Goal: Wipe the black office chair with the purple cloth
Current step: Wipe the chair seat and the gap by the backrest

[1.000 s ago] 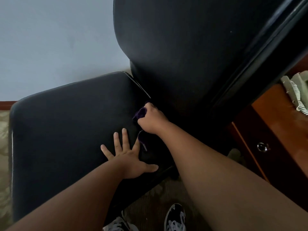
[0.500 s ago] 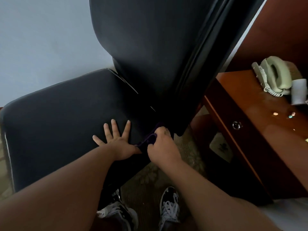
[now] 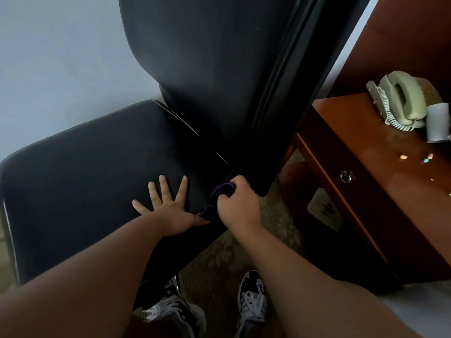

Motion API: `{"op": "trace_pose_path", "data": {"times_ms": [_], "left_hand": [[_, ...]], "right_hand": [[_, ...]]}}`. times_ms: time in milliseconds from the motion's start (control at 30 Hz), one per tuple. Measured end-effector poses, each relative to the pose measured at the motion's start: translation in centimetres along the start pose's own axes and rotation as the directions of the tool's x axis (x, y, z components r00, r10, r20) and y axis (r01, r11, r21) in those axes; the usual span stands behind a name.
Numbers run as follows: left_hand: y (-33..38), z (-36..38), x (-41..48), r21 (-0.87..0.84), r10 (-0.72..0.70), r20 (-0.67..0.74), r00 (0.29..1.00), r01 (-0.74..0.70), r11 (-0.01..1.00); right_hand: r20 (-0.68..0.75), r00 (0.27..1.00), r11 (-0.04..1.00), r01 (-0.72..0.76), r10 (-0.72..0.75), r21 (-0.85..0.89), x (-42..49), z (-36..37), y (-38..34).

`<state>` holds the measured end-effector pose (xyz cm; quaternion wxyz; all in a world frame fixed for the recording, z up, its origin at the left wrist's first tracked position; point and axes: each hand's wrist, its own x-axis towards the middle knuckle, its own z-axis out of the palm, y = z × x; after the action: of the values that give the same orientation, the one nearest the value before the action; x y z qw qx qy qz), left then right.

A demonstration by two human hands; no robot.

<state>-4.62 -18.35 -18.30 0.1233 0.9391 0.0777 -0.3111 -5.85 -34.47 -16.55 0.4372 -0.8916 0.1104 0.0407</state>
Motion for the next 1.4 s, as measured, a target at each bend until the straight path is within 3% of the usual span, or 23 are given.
{"op": "trace_pose_path", "data": {"times_ms": [333,500,600,667,767,933,1133,1333,1400], "left_hand": [[-0.3,0.4,0.6,0.008,-0.008,-0.022,1.0,0.008,1.0],[-0.6,0.6,1.1,0.0,-0.002,-0.028,1.0,0.002,1.0],[-0.7,0.6,1.1,-0.007,0.006,-0.029,1.0,-0.007,1.0],[-0.7,0.6,1.0,-0.015,-0.001,-0.035,0.999,0.0,1.0],[-0.5,0.7,0.8,-0.014,-0.019,-0.049,0.999,0.018,1.0],[-0.3,0.6,0.8,-0.005,-0.016,-0.052,0.999,0.015,1.0],[-0.7,0.6,0.8,0.001,0.005,-0.037,0.999,-0.005,1.0],[-0.5,0.5,0.6,-0.01,0.017,-0.026,1.0,-0.018,1.0],[-0.4,0.5,0.5,-0.015,0.02,-0.03,0.999,-0.02,1.0]], "right_hand": [[0.157,0.97,0.97,0.205,-0.185,-0.129,-0.4,0.2,1.3],[0.206,0.936,0.952,0.302,-0.286,-0.051,-1.7,1.9,1.5],[0.154,0.949,0.961,0.278,-0.274,-0.007,-1.3,1.6,2.0],[0.038,0.97,0.97,0.237,-0.239,0.052,-0.9,1.3,2.7],[-0.121,0.991,0.968,0.09,-0.063,0.233,-0.6,1.0,3.4],[-0.155,0.986,0.906,0.008,0.064,0.423,-0.4,1.3,3.0],[0.001,0.98,0.975,0.2,-0.201,0.091,-1.7,2.5,3.9],[0.177,0.902,0.914,0.405,-0.395,-0.024,-1.3,1.4,4.0],[0.2,0.894,0.91,0.413,-0.4,-0.025,-0.7,1.2,4.3]]}}
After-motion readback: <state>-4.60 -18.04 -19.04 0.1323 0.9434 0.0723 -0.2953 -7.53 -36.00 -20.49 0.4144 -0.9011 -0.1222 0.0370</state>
